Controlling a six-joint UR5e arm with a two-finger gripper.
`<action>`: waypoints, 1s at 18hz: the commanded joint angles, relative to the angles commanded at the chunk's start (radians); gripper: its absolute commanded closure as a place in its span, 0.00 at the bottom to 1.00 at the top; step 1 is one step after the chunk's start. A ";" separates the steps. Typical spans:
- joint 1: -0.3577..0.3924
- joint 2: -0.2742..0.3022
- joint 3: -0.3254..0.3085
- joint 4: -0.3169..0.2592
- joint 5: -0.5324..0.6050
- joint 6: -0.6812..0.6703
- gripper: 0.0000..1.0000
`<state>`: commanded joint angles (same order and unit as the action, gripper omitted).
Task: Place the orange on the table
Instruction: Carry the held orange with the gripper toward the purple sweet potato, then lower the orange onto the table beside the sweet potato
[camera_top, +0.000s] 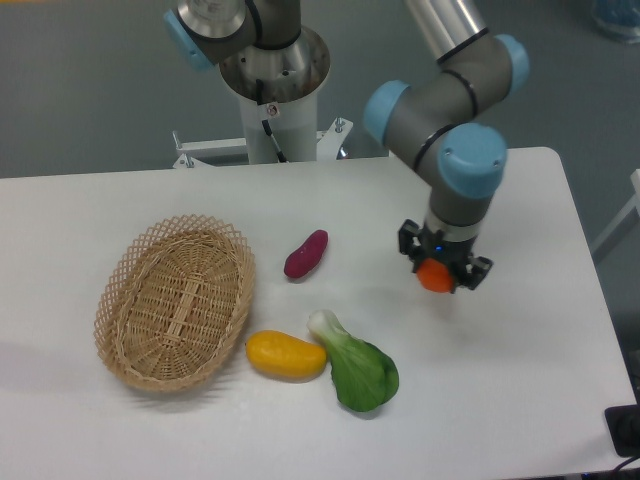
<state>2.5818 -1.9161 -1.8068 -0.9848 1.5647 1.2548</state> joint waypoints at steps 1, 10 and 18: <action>-0.017 0.014 -0.035 0.002 -0.002 0.006 0.57; -0.100 0.022 -0.085 0.015 -0.002 -0.002 0.47; -0.101 0.020 -0.082 0.029 -0.002 -0.003 0.00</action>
<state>2.4804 -1.8960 -1.8884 -0.9557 1.5631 1.2517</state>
